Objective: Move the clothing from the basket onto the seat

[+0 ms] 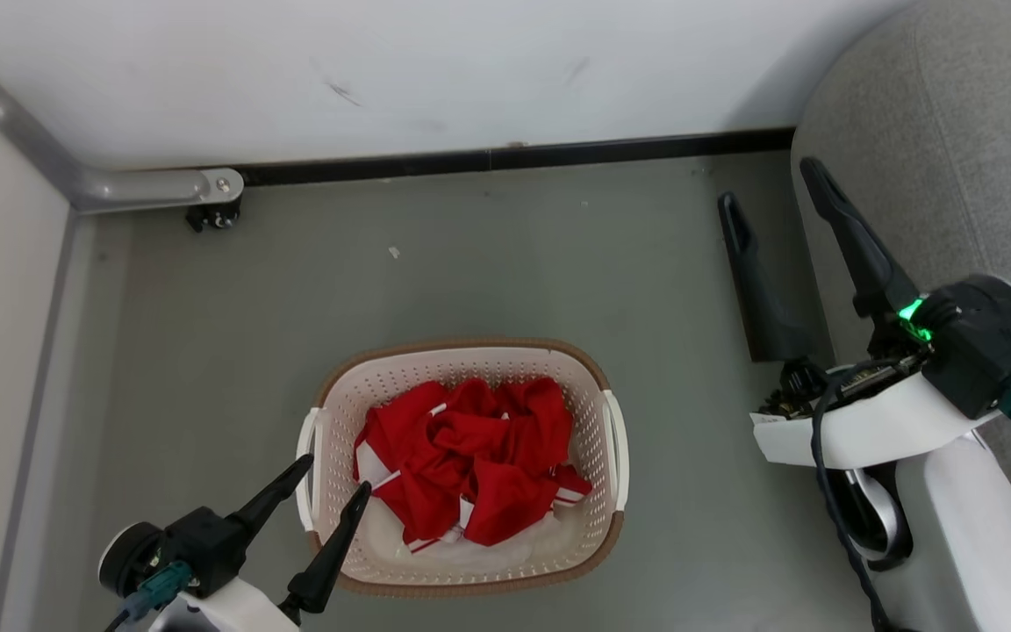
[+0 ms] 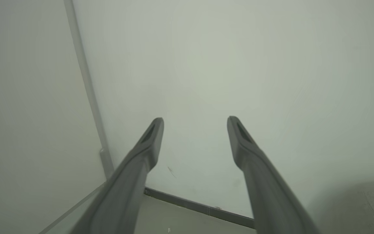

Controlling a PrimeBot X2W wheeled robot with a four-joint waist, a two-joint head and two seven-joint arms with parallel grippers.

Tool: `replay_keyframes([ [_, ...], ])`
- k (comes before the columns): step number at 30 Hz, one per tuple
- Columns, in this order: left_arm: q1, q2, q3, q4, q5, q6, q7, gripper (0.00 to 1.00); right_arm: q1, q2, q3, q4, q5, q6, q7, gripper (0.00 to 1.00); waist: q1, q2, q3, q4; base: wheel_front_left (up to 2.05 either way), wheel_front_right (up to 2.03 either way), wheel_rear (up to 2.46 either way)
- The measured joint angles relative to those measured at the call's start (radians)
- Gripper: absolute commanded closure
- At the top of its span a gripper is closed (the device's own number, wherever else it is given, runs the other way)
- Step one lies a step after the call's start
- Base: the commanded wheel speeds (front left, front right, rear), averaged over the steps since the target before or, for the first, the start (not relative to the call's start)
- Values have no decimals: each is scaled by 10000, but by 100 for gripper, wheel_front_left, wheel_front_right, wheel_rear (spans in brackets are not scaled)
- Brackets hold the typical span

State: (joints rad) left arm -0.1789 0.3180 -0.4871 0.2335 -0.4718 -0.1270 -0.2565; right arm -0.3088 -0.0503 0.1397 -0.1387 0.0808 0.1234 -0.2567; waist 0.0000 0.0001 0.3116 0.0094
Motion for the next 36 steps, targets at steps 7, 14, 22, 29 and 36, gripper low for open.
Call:
replay_keyframes([
  [7, -873, 48, -564, 740, -399, 0, 0, 0, -700, -46, 460, -456, 2, 0, 0, 0, 0, 0, 679, -86, 0, 0, 0],
  [14, -1785, 29, -1020, 1352, -591, 0, 0, 0, -1312, -81, 777, -729, 4, 0, 0, 0, 0, 0, 1363, -149, 0, 0, 0],
  [22, -2588, 17, -1653, 2027, -905, 0, 0, 0, -1769, -92, 894, -972, 0, 0, -2, 0, 0, -1, 2149, -209, 0, 0, 0],
  [29, -3439, 17, -2433, 2500, -903, 0, 2, 0, -2263, -105, 1106, -1185, -25, 0, -2, 0, 1, -1, 2841, -276, 0, 0, 0],
  [36, -4354, -27, -3133, 2905, -892, 0, 12, 0, -2918, -119, 1407, -1526, -25, 0, -2, 0, 1, -1, 3516, -363, 0, 0, 0],
])
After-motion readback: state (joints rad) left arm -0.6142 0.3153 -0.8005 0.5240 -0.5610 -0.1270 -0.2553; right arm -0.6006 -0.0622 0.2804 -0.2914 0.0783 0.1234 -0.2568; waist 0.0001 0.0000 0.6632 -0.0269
